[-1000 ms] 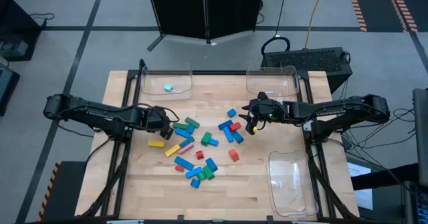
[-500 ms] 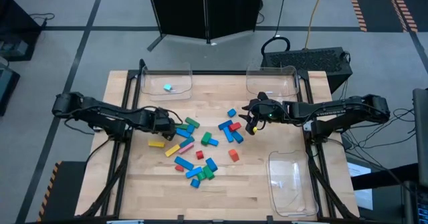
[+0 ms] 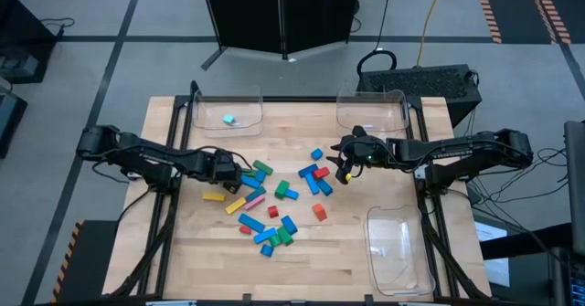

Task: Sort blocks by size
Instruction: Put the green half-circle block into the top left transparent bin

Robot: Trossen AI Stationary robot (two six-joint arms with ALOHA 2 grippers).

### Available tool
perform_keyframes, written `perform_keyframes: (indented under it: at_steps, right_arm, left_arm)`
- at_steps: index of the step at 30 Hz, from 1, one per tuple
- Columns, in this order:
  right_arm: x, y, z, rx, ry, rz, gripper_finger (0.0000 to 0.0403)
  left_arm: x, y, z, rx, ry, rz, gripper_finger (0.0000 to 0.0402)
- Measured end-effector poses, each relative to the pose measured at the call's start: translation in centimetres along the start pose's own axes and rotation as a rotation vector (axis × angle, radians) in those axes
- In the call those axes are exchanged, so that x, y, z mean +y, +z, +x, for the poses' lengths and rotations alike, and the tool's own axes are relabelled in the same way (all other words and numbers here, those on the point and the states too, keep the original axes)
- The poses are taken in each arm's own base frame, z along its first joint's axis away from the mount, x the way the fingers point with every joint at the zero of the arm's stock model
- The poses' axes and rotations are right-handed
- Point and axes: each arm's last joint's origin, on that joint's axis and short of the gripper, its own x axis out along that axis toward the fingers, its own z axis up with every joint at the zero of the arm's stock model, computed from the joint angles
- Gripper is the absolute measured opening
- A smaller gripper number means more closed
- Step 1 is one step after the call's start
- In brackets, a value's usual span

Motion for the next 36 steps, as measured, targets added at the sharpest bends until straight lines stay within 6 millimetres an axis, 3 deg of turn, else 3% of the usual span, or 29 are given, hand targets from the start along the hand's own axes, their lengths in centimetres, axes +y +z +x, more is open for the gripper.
perform_keyframes:
  at_steps: [12,27,36]
  right_arm:
    - [0.0,0.0,0.0,0.001,0.0,-0.001,0.0167]
    - [0.0,0.0,0.0,0.0,0.0,-0.003,0.0167]
    - [0.0,0.0,0.0,0.0,0.0,-0.001,0.0167]
  left_arm:
    - [0.0,0.0,0.0,0.015,-0.011,-0.001,0.0142]
    - [-0.1,0.0,-0.1,0.014,-0.014,0.029,0.0139]
    - [-1.0,1.0,-1.4,0.001,-0.043,0.101,0.0139]
